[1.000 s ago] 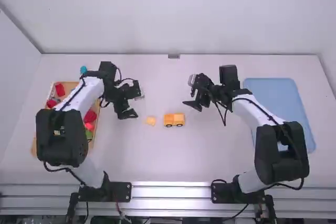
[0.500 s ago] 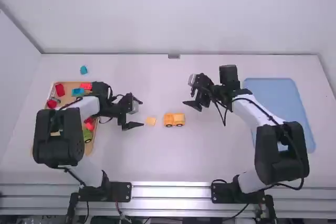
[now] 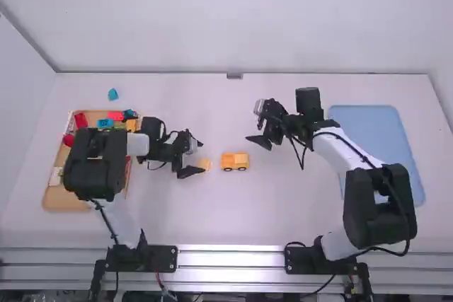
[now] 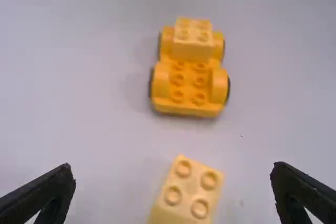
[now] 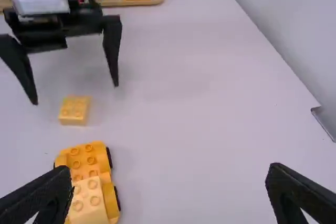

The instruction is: Assemble lego blocks to make yellow taxi

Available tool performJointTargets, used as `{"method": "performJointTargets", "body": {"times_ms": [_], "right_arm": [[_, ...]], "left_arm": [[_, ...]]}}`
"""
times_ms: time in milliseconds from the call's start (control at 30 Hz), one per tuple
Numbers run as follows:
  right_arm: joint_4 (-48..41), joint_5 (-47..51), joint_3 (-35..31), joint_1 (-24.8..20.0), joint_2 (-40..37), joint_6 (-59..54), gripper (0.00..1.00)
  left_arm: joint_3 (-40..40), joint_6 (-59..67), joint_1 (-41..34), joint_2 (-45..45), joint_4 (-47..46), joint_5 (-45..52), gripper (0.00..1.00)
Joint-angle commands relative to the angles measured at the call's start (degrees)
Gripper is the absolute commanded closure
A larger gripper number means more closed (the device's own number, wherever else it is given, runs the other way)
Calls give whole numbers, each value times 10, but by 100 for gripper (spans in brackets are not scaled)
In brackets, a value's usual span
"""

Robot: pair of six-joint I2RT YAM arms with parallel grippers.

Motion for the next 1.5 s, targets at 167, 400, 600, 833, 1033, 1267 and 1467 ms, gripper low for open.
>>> {"method": "performJointTargets", "body": {"times_ms": [167,400,600,833,1033,1267,1467], "right_arm": [[-2,-11,-5,0,-14,7,2],[-2,-11,-5,0,-14,13,2],[-2,-11,-5,0,-14,13,2],[-2,-11,-5,0,-14,13,2],[-4,-11,-5,0,-14,13,2],[-6,-9,-5,0,-14,13,2],[1,-10,-5,-6,-14,14,2]], "left_arm": [[-7,70,-4,34,-1,-33,5],[-21,63,-5,34,33,-34,27],[-46,63,-12,34,71,-26,32],[-55,62,-20,34,92,-28,53],[-55,63,-14,34,88,-35,60],[-53,60,-17,34,86,-41,77],[-21,-43,-17,8,59,-43,87]]}}
